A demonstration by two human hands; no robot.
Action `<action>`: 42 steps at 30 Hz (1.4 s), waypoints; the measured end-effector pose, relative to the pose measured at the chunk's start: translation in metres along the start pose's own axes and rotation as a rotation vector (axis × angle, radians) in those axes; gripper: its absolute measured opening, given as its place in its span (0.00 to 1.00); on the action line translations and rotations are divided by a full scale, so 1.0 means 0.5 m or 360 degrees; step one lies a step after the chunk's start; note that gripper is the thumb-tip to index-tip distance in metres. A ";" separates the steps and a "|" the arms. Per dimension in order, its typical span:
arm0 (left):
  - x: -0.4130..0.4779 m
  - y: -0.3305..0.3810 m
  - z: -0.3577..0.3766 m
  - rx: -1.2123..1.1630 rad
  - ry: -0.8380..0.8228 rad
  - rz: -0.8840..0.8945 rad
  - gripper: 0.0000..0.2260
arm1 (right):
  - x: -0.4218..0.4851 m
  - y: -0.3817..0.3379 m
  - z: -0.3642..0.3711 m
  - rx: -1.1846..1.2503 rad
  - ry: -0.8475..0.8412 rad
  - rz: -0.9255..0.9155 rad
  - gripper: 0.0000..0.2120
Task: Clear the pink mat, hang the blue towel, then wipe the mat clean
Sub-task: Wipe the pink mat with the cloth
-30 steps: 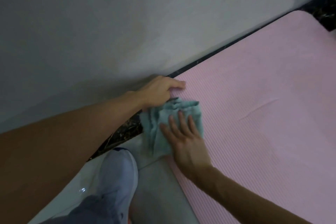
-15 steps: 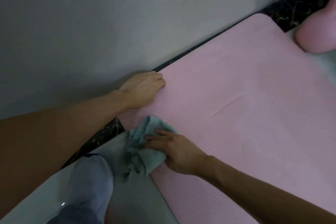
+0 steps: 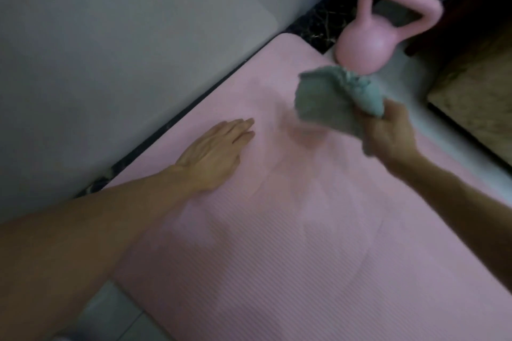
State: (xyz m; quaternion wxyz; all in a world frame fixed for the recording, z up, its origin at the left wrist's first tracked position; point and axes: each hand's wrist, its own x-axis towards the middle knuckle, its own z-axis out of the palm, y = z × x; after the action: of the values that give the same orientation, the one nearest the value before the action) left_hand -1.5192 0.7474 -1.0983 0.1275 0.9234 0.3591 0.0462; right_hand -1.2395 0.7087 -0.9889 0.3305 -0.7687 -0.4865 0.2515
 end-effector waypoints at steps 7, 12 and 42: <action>0.024 0.007 0.050 0.0015 0.0021 -0.0094 0.25 | 0.154 -0.034 -0.042 -0.0207 0.0718 -0.0240 0.24; 0.016 -0.003 0.067 -0.0023 0.0099 -0.0074 0.23 | 0.179 0.008 0.035 -0.0505 0.0710 -0.0399 0.25; 0.016 -0.007 0.060 -0.0110 0.0207 -0.0029 0.21 | 0.042 -0.024 0.212 -0.1295 -0.0596 0.0205 0.25</action>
State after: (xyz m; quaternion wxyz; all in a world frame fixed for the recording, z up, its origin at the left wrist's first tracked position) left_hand -1.5103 0.7495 -1.1281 0.1362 0.9102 0.3731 0.1173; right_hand -1.3133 0.7594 -1.0509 -0.1085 -0.8060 -0.5484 0.1947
